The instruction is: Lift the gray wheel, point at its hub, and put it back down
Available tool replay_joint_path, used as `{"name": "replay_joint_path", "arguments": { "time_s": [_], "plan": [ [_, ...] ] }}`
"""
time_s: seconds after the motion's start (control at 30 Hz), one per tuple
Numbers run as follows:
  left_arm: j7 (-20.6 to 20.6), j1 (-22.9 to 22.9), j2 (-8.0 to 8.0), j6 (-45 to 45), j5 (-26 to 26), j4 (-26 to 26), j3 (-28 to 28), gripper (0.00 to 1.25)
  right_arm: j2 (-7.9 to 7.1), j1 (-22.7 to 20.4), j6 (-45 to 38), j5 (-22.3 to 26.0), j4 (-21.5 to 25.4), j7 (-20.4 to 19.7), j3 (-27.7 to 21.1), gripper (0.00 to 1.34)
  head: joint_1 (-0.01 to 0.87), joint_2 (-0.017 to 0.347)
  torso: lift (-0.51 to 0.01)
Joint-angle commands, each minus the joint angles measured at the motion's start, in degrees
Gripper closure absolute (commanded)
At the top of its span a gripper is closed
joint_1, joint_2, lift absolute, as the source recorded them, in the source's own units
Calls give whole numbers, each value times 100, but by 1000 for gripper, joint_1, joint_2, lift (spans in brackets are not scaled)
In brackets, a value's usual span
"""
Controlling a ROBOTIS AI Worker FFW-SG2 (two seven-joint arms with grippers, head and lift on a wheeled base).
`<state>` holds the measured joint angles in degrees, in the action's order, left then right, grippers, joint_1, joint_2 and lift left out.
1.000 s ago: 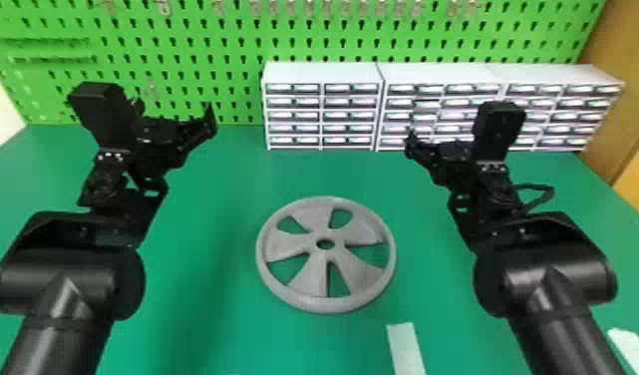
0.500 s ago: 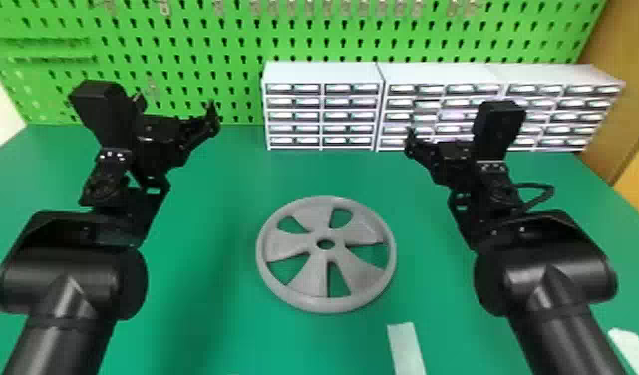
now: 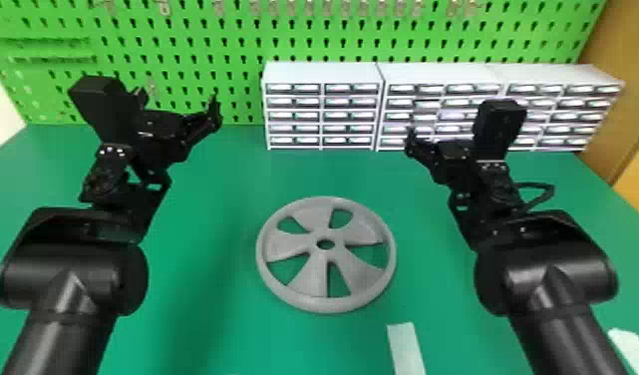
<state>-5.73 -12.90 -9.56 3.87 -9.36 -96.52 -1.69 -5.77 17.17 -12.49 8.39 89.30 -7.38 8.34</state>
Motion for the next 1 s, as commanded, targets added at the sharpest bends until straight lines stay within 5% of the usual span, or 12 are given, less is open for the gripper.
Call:
{"name": "replay_joint_path", "arguments": {
  "time_s": [0.0, 0.97],
  "plan": [
    [-7, 6, -2, 0, -13, 2, -33, -1, -3, -12, 10, 13, 0, 0, 9, 7, 692, 48, -88],
    [-7, -29, -46, 0, 22, 11, -139, -1, 15, 14, 27, 40, 0, 0, 45, 12, 692, 48, -88]
  ]
}}
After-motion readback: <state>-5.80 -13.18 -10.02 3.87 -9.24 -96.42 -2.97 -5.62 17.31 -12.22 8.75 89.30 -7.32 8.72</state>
